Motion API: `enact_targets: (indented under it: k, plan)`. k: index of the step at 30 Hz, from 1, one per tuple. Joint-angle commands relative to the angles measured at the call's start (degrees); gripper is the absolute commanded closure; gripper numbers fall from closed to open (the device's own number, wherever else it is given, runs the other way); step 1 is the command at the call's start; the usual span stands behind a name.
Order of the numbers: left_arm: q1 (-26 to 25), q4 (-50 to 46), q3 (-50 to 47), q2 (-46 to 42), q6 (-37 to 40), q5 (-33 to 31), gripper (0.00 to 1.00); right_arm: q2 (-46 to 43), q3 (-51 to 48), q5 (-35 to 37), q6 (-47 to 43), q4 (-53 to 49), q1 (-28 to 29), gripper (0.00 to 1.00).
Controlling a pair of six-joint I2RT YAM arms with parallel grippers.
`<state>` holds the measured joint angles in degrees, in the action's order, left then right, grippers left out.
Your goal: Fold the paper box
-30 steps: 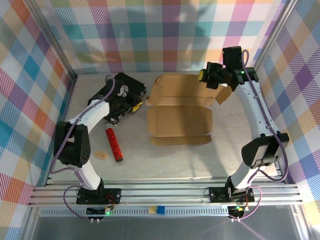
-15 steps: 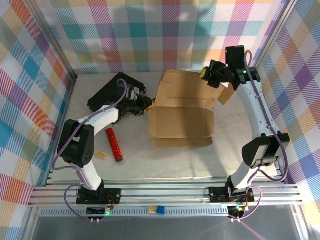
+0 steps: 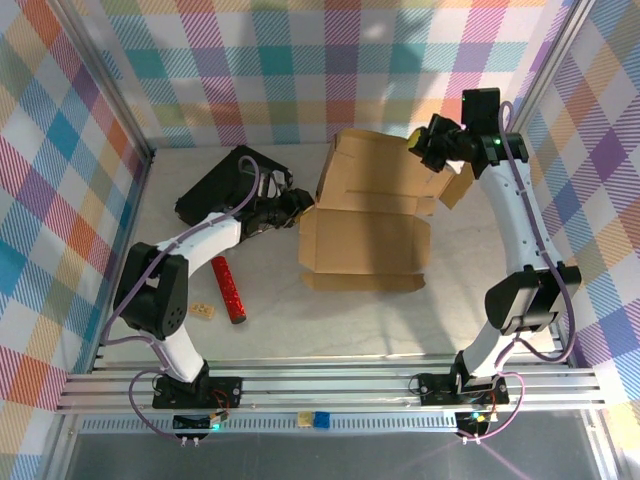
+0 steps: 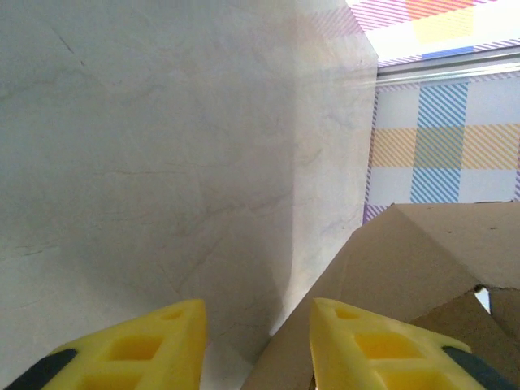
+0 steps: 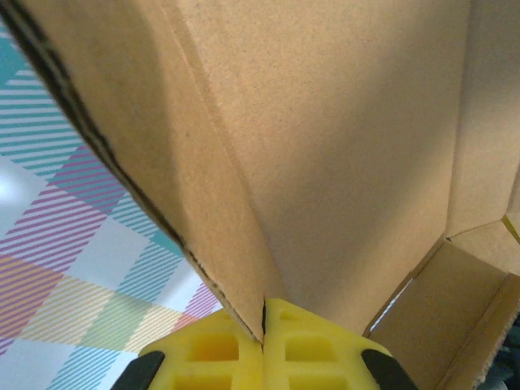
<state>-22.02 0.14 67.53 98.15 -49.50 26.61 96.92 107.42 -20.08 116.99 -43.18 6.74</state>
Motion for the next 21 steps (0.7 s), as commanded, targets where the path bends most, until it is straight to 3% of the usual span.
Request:
enact_targets:
  k: [1, 5, 9, 10, 14, 15, 21]
  plan:
    - [-1.39, -6.34, 0.08, -7.36, 5.29, -6.42, 0.56, 1.05, 2.7, -2.16, 1.11, -0.43, -0.66, 1.0]
    - [-3.67, -19.51, 3.96, -16.19, 16.13, -18.79, 0.48, 1.34, 3.95, -1.57, -2.38, -2.53, -0.76, 1.0]
    - [-10.83, -27.95, 8.62, -20.09, 27.81, -28.52, 0.39, 1.58, 3.58, -1.19, -4.26, -2.64, -0.73, 1.0]
    - [-13.3, -29.4, 9.37, -20.22, 30.29, -31.86, 0.28, 1.6, 3.14, -1.28, -4.08, -2.08, -0.68, 1.0]
    - [-22.18, -29.56, 10.83, -19.15, 37.64, -46.37, 0.14, 1.83, 2.52, -1.54, -3.78, -1.26, -0.68, 1.0]
    - [-23.7, -28.44, 10.79, -18.54, 39.36, -49.9, 0.0, 1.86, 2.47, -1.76, -3.75, -1.21, -0.68, 1.0]
    - [-26.58, -24.86, 14.89, -10.99, 45.23, -68.31, 0.0, 1.64, 2.02, -2.16, -3.56, -0.95, -0.68, 1.0]
